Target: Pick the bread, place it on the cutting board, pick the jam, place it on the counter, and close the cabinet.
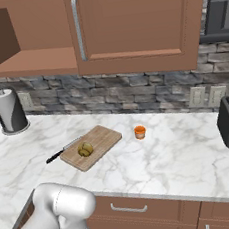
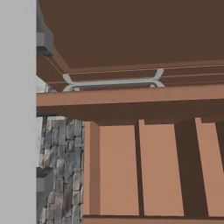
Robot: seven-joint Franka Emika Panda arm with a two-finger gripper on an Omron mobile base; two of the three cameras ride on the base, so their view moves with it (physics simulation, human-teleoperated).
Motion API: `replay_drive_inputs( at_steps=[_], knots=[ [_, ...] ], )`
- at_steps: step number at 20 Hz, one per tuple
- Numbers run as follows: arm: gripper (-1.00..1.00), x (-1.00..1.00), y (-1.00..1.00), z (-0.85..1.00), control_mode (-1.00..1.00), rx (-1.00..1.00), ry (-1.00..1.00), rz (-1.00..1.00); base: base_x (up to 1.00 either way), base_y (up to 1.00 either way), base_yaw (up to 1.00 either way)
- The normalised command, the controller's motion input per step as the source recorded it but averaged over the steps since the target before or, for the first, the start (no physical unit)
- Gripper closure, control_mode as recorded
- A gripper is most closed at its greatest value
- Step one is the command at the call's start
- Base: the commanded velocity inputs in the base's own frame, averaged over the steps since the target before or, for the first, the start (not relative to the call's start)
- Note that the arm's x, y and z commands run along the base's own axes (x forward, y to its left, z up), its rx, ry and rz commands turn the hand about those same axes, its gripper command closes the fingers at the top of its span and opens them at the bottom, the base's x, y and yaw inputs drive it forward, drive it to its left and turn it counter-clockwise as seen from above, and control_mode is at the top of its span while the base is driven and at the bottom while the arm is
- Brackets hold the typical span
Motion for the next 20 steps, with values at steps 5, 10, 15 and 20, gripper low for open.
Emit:
replay_drive_inputs(
  at_steps=[5,10,15,20],
  knots=[
    [-1.00,0.00,0.01,0.00,-1.00,0.00,0.00,0.01,0.00,0.00,0.00],
    [-1.00,0.03,0.04,0.00,-1.00,0.00,0.00,0.00,0.00,0.00,0.00],
    [-1.00,0.05,0.04,0.00,-1.00,0.00,0.00,0.00,0.00,0.00,0.00],
    [-1.00,0.06,0.03,-0.02,-1.00,0.00,0.00,0.00,0.00,0.00,0.00]
  ],
)
